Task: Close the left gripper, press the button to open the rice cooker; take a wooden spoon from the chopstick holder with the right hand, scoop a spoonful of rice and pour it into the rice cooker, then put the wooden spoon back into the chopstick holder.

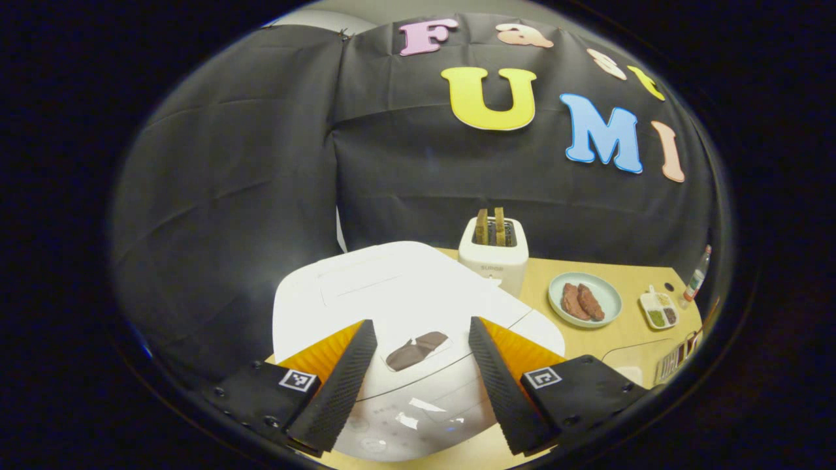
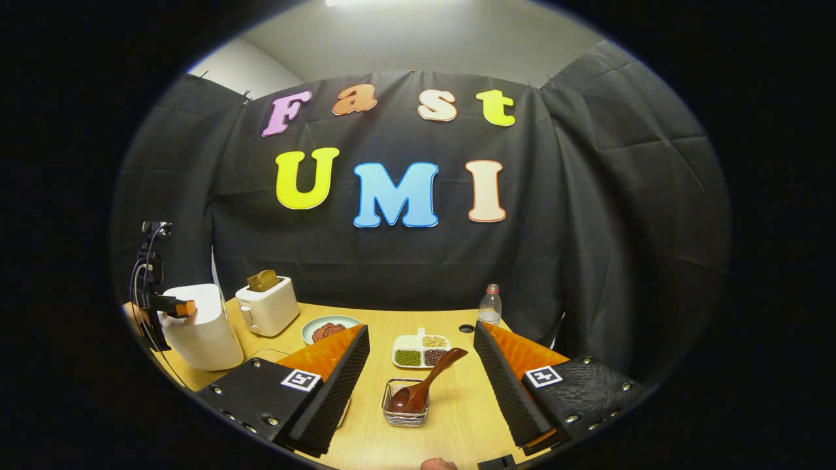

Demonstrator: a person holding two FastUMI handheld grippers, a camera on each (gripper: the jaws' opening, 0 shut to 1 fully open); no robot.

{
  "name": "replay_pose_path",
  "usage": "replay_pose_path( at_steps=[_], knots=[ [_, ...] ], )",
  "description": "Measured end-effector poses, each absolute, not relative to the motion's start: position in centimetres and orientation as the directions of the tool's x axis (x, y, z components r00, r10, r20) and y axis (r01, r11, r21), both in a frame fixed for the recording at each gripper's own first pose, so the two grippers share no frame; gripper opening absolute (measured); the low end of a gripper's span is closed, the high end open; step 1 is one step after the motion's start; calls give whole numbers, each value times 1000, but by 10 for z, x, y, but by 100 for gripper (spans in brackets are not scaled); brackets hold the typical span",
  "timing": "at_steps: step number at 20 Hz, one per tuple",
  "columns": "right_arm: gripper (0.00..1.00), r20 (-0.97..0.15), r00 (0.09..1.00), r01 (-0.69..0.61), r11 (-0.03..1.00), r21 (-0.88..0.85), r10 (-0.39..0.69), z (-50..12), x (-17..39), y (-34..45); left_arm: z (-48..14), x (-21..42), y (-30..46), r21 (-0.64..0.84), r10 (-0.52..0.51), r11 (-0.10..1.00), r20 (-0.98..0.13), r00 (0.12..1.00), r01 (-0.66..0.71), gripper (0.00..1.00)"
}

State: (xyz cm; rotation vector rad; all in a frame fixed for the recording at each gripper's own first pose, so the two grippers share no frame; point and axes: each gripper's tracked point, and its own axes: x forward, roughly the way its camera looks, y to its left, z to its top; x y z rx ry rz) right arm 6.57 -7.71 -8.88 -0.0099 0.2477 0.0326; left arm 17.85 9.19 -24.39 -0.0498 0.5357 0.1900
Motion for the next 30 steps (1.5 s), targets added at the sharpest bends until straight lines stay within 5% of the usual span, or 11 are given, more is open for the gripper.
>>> replay_pose_path(
  at_steps=[5, 17, 30],
  knots=[
    [98, -209, 976, -65, 998, -1, 64, -72, 75, -62, -230, 178, 89, -26, 127, 987, -494, 860, -161, 98],
    [98, -70, 989, -129, 992, 16, 129, -7, 73, -8, -31, 109, 45, -23, 2, 1000, -75, 997, -4, 98],
    [97, 10, 997, -72, 997, 14, 72, 3, 54, 13, -12, 49, -15, -55, -49, 997, 21, 999, 50, 95]
  ],
)
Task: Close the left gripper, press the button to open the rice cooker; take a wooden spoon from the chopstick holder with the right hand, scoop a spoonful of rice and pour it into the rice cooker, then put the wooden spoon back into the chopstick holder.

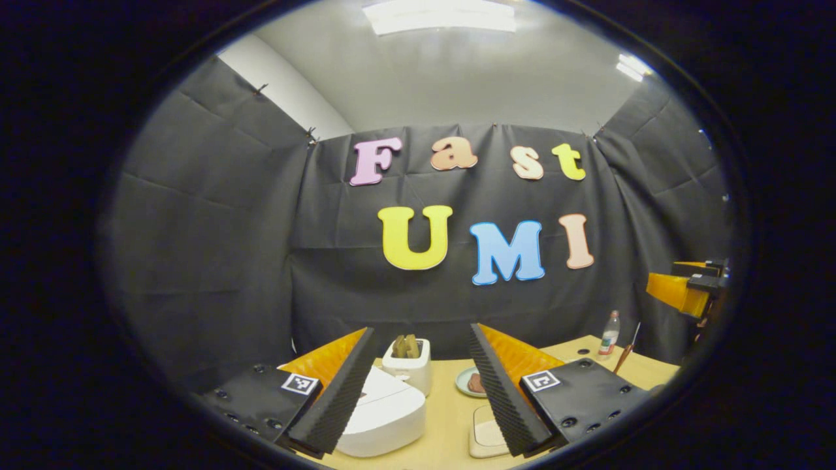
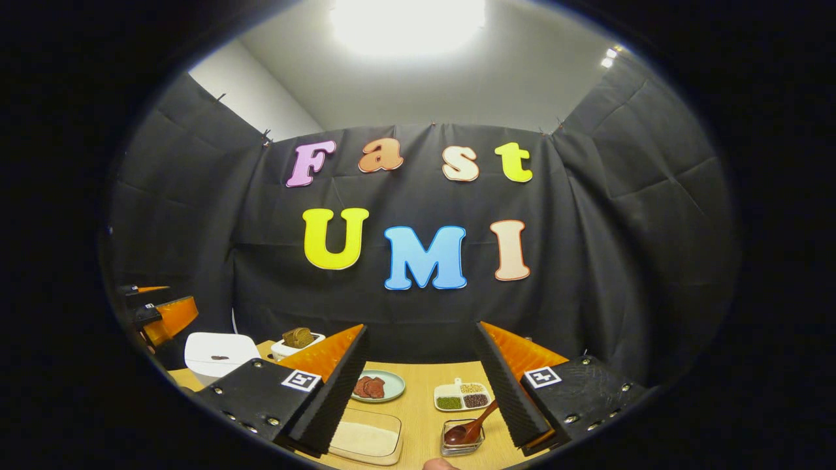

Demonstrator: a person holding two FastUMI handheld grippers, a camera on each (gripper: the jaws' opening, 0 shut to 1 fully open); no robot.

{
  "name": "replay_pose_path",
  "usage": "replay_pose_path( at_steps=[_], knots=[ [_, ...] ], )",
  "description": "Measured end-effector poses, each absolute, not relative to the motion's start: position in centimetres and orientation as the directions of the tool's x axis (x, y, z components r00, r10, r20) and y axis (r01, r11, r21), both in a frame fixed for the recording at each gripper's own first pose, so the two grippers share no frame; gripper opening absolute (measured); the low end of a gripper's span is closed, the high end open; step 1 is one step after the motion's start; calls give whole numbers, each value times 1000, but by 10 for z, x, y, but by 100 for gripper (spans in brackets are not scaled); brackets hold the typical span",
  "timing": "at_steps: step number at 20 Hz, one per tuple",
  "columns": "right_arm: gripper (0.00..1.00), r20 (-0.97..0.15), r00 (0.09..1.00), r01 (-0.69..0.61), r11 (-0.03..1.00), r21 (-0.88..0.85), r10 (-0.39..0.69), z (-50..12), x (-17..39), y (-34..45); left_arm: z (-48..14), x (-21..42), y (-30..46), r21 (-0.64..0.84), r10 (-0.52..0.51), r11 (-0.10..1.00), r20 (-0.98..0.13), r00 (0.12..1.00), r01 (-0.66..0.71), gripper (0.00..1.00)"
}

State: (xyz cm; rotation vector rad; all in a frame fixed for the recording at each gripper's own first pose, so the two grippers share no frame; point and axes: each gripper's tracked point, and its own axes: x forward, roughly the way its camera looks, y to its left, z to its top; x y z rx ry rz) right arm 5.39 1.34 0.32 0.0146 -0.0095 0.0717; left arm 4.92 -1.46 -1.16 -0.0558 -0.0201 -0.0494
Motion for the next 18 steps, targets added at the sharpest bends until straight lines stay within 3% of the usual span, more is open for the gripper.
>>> replay_pose_path(
  at_steps=[4, 5, 6, 14, 15, 17, 18],
  knots=[
    [97, 6, 997, -71, 997, -18, 71, -3, 62, 12, -8, 47, -12, -73, -37, 997, 49, 998, 40, 98],
    [93, 1, 997, -77, 997, -16, 77, -4, 60, 14, -7, 47, -10, -67, -31, 997, 54, 998, 34, 98],
    [97, -2, 997, -81, 997, -7, 81, -5, 59, 17, -7, 47, -9, -62, -25, 998, 57, 998, 29, 98],
    [97, -1, 997, -74, 997, 3, 74, -4, 60, 19, -2, 43, -10, -49, -14, 999, 79, 997, 18, 100],
    [97, -4, 997, -76, 997, -1, 76, -6, 60, 20, -3, 42, -10, -44, -16, 999, 80, 997, 19, 95],
    [97, -12, 996, -89, 996, -4, 89, -7, 59, 24, -4, 43, -11, -31, -22, 999, 74, 997, 24, 95],
    [97, -12, 996, -94, 996, -5, 94, -7, 57, 26, -5, 43, -11, -30, -24, 999, 73, 997, 26, 100]
  ],
)
